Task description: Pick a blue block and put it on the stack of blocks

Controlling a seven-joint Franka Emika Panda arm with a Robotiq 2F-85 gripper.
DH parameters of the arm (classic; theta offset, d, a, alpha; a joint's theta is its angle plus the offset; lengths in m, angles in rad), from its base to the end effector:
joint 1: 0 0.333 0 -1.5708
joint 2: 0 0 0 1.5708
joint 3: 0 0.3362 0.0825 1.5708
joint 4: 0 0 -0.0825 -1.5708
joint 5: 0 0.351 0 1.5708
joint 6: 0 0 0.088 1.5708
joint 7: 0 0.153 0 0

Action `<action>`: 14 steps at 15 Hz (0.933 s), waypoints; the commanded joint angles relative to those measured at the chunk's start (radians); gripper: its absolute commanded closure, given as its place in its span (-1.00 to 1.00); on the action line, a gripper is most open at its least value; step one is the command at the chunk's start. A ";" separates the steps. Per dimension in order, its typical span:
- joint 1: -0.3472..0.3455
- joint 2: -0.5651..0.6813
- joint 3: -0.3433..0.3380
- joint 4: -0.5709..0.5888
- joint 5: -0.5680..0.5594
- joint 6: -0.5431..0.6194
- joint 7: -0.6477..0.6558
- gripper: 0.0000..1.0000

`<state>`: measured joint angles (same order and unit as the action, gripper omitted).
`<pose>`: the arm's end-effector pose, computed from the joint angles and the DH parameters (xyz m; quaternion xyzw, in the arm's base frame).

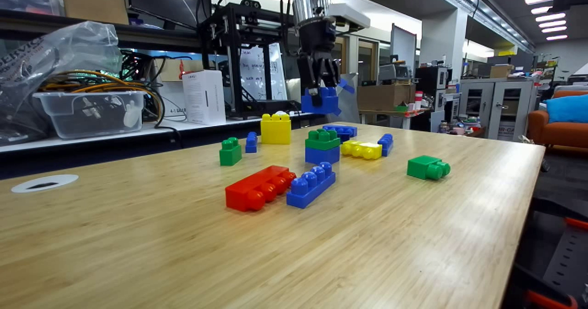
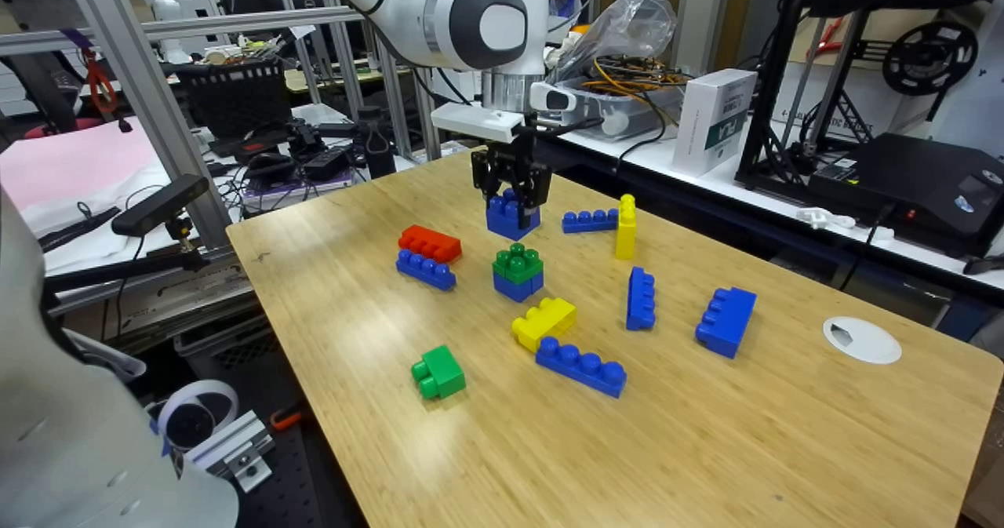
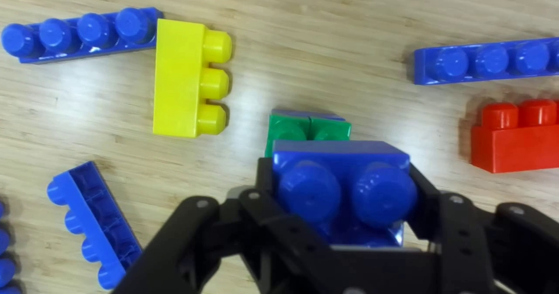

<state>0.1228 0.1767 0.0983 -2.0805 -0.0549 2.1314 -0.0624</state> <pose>0.5205 0.1116 0.3285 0.9856 0.1566 -0.0610 0.0185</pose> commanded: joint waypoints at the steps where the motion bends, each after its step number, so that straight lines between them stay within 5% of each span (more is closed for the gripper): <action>1: -0.014 0.004 0.004 -0.001 0.030 0.015 -0.031 0.13; 14: -0.022 0.064 0.004 -0.005 0.053 0.045 -0.034 0.13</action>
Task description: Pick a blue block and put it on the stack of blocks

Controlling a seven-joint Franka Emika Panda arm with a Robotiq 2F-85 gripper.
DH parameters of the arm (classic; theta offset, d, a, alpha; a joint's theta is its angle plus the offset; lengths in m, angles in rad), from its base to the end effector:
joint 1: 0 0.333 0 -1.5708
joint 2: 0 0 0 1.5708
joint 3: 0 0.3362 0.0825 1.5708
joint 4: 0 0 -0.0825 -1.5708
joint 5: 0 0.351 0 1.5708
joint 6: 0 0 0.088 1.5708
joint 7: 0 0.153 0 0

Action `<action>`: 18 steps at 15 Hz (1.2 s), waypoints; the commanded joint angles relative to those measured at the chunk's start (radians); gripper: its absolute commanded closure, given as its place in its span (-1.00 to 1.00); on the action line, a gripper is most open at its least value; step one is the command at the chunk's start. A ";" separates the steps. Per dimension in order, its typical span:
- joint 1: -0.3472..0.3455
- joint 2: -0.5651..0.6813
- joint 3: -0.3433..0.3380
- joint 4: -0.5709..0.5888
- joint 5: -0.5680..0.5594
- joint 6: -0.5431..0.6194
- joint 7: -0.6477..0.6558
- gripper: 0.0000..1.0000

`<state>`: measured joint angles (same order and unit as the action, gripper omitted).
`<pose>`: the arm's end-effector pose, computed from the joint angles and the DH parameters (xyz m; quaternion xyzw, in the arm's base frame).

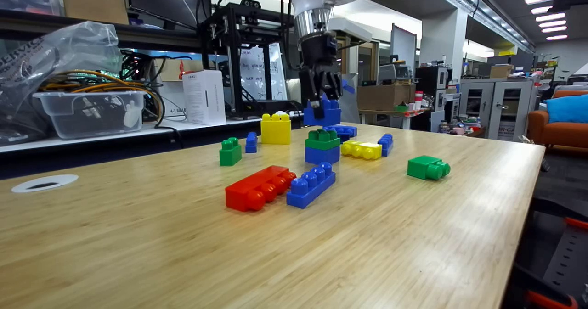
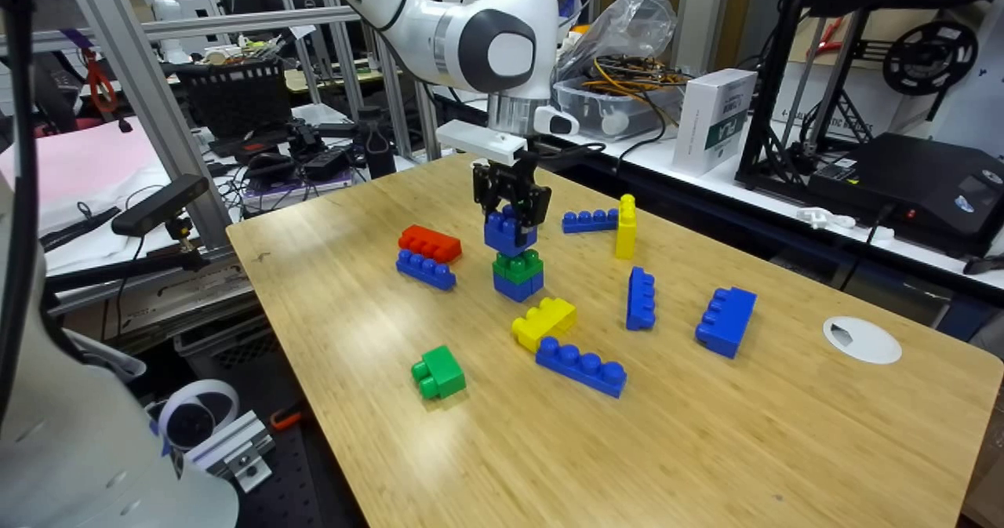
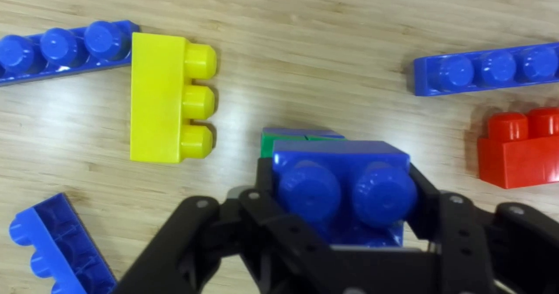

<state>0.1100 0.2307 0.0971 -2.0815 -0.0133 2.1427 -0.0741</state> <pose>0.5217 0.1079 0.3001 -0.9861 -0.1433 0.0843 0.0003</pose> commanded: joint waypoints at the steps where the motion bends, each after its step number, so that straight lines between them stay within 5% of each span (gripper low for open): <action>1: -0.009 0.014 0.005 -0.004 0.010 0.037 -0.022 0.13; 18: -0.013 0.019 -0.011 -0.023 -0.007 0.061 -0.014 0.13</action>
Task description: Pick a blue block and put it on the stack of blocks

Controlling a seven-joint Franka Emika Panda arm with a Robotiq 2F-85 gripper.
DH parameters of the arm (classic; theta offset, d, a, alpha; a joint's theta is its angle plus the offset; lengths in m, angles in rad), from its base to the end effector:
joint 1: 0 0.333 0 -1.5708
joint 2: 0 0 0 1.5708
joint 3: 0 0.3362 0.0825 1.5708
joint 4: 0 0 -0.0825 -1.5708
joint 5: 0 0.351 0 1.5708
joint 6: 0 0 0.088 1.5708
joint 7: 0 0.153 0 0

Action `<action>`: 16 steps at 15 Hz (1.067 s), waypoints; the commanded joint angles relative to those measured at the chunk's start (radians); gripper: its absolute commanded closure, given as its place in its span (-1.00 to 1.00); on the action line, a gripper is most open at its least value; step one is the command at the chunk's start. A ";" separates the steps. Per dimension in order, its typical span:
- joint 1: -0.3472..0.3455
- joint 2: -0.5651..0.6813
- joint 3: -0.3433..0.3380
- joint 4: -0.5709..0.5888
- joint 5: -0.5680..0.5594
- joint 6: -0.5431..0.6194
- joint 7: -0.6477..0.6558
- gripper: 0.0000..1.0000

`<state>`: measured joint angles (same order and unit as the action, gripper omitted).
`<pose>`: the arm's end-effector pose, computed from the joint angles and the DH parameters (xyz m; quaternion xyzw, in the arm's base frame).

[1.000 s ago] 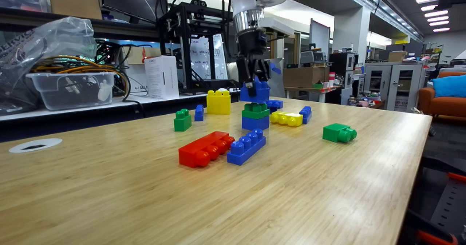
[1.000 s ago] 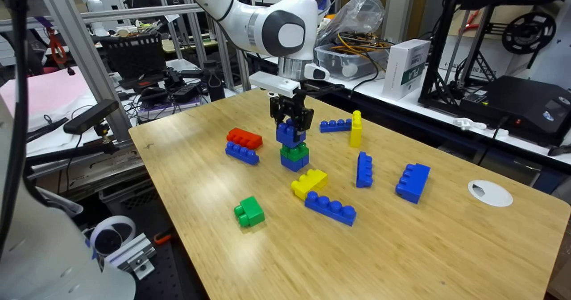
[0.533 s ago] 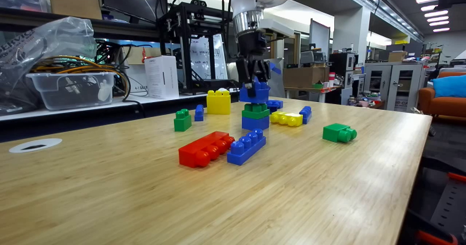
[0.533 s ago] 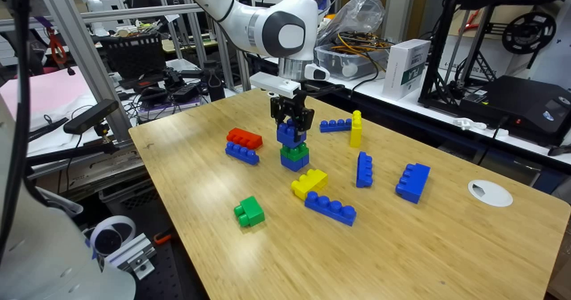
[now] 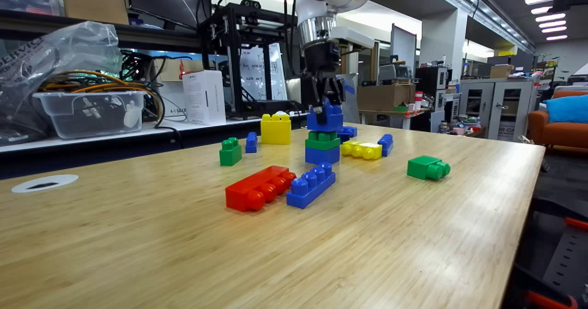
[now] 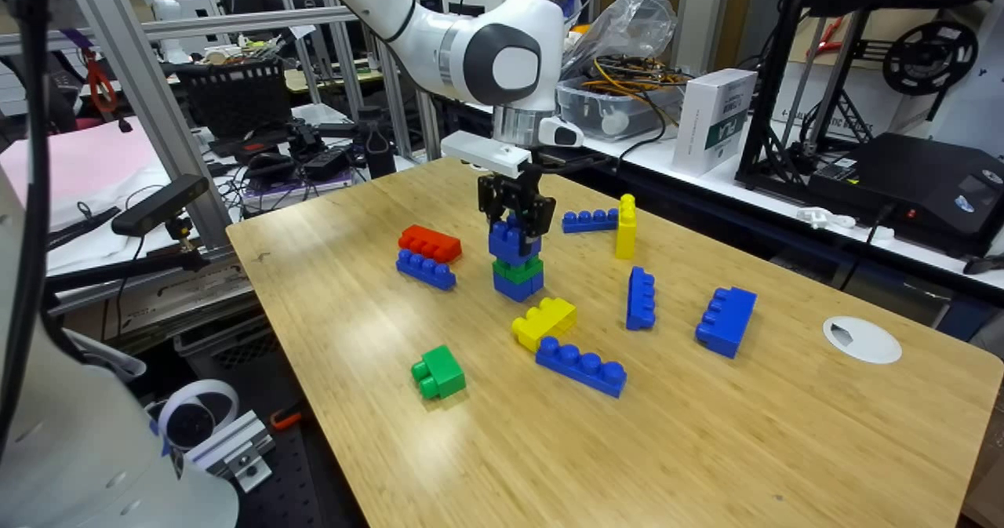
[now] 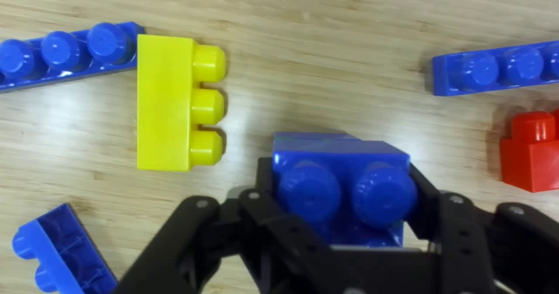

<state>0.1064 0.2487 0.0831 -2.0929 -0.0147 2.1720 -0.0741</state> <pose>0.5237 0.0989 0.2880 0.9872 0.1352 -0.0844 0.0003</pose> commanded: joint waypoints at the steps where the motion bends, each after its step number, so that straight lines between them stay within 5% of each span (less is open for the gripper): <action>1: -0.008 0.004 0.004 -0.011 -0.007 0.033 -0.013 0.13; 16: 0.012 0.064 0.007 -0.003 -0.046 0.049 0.018 0.13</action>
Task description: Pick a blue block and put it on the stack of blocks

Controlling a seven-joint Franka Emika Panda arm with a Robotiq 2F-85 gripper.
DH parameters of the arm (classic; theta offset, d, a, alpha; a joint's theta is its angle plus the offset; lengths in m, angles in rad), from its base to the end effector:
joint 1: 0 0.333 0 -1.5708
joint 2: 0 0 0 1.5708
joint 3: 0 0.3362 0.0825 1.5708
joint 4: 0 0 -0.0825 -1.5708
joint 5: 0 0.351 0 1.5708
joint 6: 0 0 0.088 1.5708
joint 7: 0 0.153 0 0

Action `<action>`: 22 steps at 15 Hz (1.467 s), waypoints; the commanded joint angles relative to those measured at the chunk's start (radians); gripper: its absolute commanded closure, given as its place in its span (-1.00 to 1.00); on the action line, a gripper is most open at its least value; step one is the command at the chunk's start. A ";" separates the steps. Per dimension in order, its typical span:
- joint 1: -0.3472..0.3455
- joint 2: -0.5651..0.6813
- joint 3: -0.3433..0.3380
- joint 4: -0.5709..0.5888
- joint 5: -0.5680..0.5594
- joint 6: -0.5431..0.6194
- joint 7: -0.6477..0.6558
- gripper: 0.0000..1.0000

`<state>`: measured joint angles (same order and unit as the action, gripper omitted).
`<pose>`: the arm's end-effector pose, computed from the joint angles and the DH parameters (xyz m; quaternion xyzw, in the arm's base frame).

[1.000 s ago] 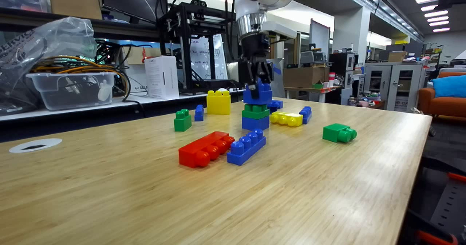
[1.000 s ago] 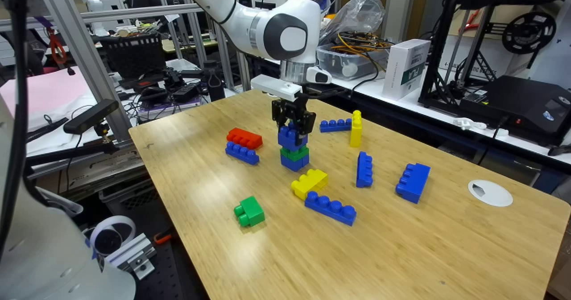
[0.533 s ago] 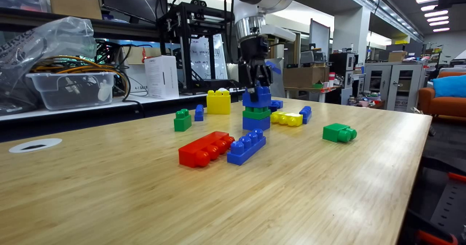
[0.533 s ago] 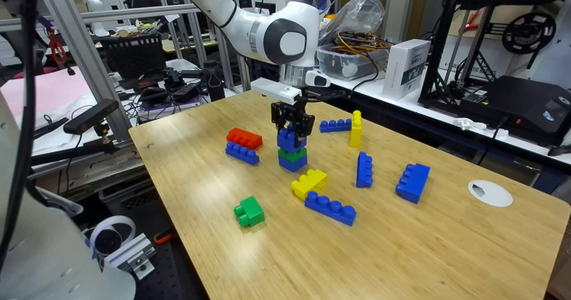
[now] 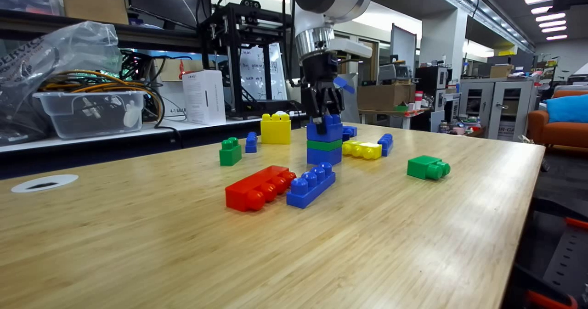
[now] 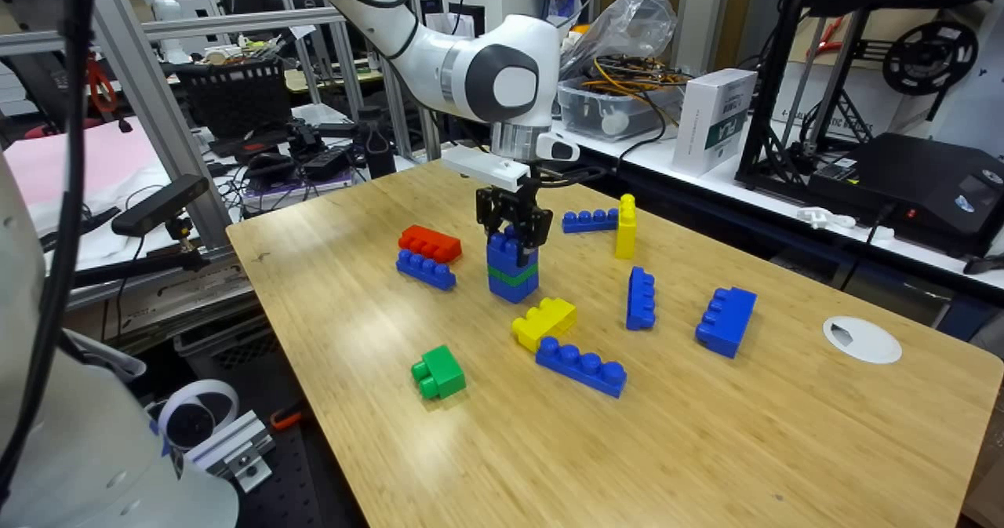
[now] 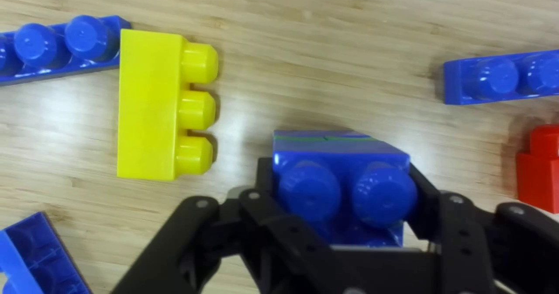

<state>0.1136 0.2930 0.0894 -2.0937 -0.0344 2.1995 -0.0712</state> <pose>0.5243 0.1051 0.2658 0.9848 0.1466 -0.0926 0.0060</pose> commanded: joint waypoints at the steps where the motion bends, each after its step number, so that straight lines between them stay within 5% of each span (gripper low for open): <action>1: 0.006 0.022 0.001 -0.003 -0.031 0.026 0.017 0.13; 13: 0.014 0.008 0.012 -0.053 -0.063 0.167 -0.010 0.13; 14: 0.018 -0.001 0.014 -0.053 -0.078 0.150 -0.018 -0.84; 22: 0.077 -0.107 0.035 -0.045 -0.212 0.055 0.004 -1.00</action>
<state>0.1807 0.2400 0.1160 -2.1255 -0.2031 2.2899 -0.0701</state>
